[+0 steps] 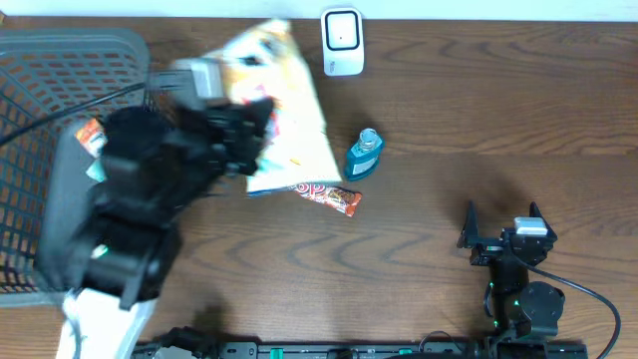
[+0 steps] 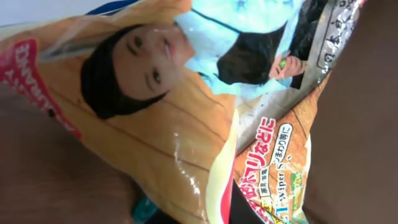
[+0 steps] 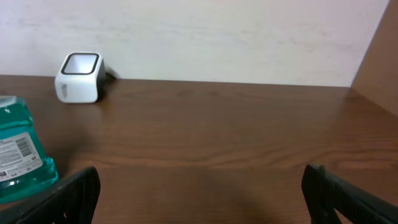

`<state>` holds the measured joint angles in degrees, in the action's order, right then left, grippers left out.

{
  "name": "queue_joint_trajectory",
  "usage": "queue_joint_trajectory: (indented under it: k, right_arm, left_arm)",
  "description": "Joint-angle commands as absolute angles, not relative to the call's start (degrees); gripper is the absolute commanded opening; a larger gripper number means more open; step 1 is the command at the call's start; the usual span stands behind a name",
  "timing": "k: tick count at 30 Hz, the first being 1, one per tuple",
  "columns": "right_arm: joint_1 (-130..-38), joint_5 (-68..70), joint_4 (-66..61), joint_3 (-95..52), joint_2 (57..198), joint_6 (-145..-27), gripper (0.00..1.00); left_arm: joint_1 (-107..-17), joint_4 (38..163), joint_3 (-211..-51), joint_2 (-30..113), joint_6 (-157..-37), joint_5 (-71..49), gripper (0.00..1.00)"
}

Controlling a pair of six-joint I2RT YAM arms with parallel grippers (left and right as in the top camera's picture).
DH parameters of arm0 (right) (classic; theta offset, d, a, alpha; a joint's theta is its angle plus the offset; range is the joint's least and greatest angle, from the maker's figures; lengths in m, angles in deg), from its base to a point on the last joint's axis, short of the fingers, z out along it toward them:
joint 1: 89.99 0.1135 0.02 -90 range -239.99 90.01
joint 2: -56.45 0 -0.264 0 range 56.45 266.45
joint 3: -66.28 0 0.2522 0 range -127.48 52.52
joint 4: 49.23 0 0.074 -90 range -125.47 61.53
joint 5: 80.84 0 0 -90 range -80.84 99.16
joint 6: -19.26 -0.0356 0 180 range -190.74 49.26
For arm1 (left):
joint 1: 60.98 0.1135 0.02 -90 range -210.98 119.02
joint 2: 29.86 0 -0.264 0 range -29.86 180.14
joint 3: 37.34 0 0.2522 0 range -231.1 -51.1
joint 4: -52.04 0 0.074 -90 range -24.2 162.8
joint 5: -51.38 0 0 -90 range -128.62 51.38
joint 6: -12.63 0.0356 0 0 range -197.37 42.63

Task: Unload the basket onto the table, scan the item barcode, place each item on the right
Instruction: 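Carry the snack bag toward the scanner and hold it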

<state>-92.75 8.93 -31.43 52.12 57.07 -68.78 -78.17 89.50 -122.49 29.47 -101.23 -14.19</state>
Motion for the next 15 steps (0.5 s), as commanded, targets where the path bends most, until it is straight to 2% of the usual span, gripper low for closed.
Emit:
queue_joint_trajectory:
  k: [1, 7, 15]
  right_arm:
    - [-92.56, 8.60, -31.19, 52.21, 56.83, -68.30, 0.99]
    - [-92.56, 8.60, -31.19, 52.21, 56.83, -68.30, 0.99]
    - [-92.56, 8.60, -31.19, 52.21, 56.83, -68.30, 0.99]
  left_arm:
    - [-87.98, 88.11, -123.43, 35.39, -89.38, -22.26, 0.07]
    - [-98.08, 84.85, -123.43, 45.23, -84.38, -25.54, 0.08]
    - [-102.84, 81.70, -123.43, 57.47, -83.35, -26.91, 0.08]
